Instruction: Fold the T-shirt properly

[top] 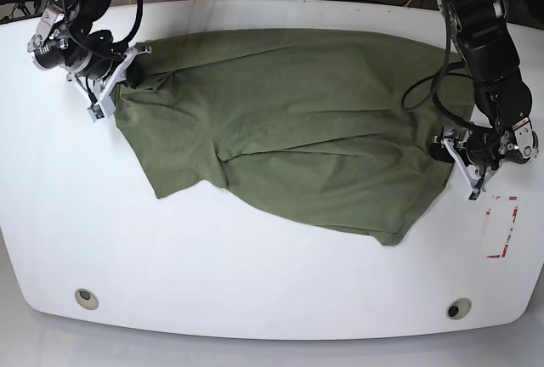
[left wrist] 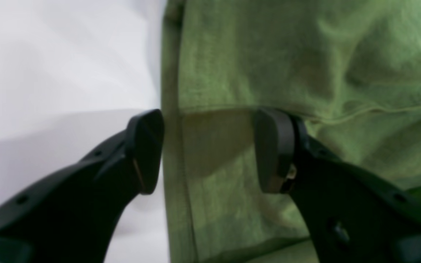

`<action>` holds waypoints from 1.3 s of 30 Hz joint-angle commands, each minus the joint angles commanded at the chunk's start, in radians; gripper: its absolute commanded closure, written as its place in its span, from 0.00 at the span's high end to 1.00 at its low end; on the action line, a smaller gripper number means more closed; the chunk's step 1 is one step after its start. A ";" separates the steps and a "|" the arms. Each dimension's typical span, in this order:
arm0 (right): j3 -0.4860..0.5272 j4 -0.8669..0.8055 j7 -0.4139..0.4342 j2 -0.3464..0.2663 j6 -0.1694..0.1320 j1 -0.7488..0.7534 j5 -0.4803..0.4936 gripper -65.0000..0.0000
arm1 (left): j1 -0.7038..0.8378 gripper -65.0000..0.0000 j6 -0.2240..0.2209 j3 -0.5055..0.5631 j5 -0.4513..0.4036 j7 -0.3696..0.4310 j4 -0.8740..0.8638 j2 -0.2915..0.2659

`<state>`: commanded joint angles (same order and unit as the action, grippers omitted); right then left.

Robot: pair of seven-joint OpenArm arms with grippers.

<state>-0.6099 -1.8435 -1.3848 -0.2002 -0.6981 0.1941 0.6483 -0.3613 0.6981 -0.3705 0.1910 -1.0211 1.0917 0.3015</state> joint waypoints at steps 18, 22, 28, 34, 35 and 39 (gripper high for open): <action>0.000 0.000 0.000 0.000 0.000 -0.002 0.000 0.00 | 0.003 0.56 0.000 0.002 0.003 -0.104 0.117 -0.037; 0.000 0.000 0.000 0.002 0.000 -0.002 0.000 0.00 | 0.003 0.56 0.000 0.002 0.003 -0.106 0.117 -0.037; 0.000 0.002 0.000 0.002 0.000 -0.002 0.000 0.00 | 0.003 0.56 0.000 0.002 0.003 -0.104 0.115 -0.035; 0.000 0.003 0.000 0.002 0.000 -0.002 0.000 0.00 | 0.000 0.56 0.000 0.000 0.002 -0.100 0.112 -0.031; 0.000 0.008 0.000 0.002 0.000 -0.002 0.000 0.00 | -0.002 0.56 0.000 -0.002 0.002 -0.100 0.112 -0.028; 0.000 0.031 0.000 0.002 0.000 -0.002 0.002 0.00 | -0.003 0.56 0.000 0.000 0.000 -0.075 0.110 -0.006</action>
<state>-0.6099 -1.8128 -1.3848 -0.1987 -0.6981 0.1926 0.6498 -0.3644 0.6981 -0.3705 0.1910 -1.0963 1.2022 0.2954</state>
